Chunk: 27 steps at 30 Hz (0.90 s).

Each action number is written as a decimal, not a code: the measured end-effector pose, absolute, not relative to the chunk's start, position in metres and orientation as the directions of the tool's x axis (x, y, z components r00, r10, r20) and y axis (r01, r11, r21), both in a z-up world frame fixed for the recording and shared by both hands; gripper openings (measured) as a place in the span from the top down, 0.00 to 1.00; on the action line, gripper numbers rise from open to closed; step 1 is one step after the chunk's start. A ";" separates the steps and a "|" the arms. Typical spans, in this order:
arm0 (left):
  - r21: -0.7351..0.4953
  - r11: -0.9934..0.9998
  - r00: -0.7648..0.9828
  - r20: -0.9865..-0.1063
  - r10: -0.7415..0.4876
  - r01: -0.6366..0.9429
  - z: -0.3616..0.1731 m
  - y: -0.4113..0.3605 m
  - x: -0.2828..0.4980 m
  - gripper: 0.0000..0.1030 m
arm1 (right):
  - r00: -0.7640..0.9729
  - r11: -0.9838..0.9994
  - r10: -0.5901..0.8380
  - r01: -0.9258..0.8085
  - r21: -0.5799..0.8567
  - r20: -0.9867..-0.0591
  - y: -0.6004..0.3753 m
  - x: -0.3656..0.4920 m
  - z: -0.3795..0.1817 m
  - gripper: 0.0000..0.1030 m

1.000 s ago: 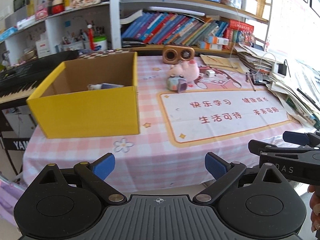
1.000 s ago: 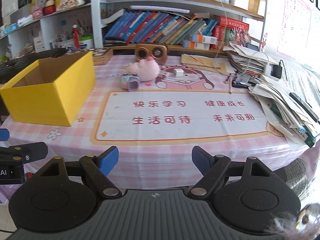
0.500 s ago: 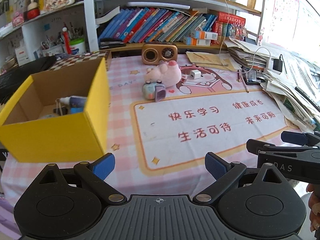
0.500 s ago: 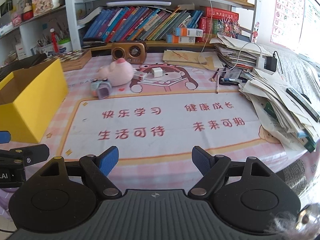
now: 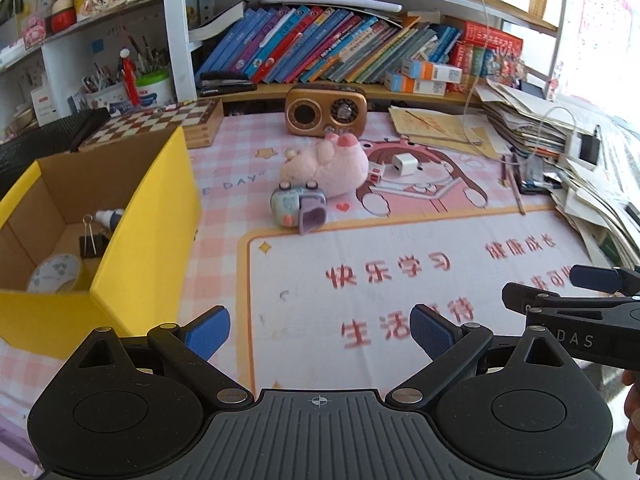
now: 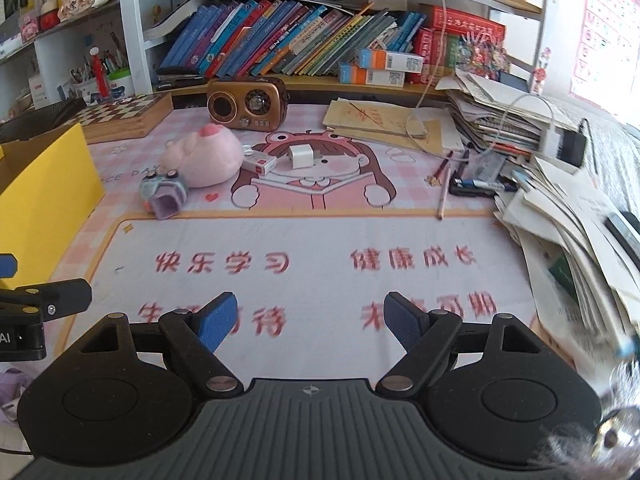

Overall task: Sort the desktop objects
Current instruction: 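Move both tools back toward the toy truck and charger plug, then grasp the grey-blue toy truck with the left tool while the right tool grasps the white charger plug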

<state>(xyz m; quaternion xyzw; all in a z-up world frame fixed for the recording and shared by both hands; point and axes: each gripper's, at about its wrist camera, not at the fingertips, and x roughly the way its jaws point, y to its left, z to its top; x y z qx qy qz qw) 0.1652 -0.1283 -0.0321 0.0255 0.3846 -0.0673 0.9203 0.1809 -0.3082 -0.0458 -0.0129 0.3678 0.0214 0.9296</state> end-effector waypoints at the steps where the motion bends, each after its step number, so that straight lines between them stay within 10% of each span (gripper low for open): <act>1: 0.002 0.991 0.698 -0.710 -0.093 0.134 -0.033 -0.131 0.169 0.04 | 0.730 0.998 0.035 -0.060 -0.013 -0.683 -0.311 0.189 -0.047 0.23; 27: 0.062 0.997 0.724 -0.687 0.068 -0.035 -0.066 -0.155 0.299 0.05 | 0.738 0.954 0.211 -0.299 -0.030 -0.641 -0.321 0.390 -0.079 0.24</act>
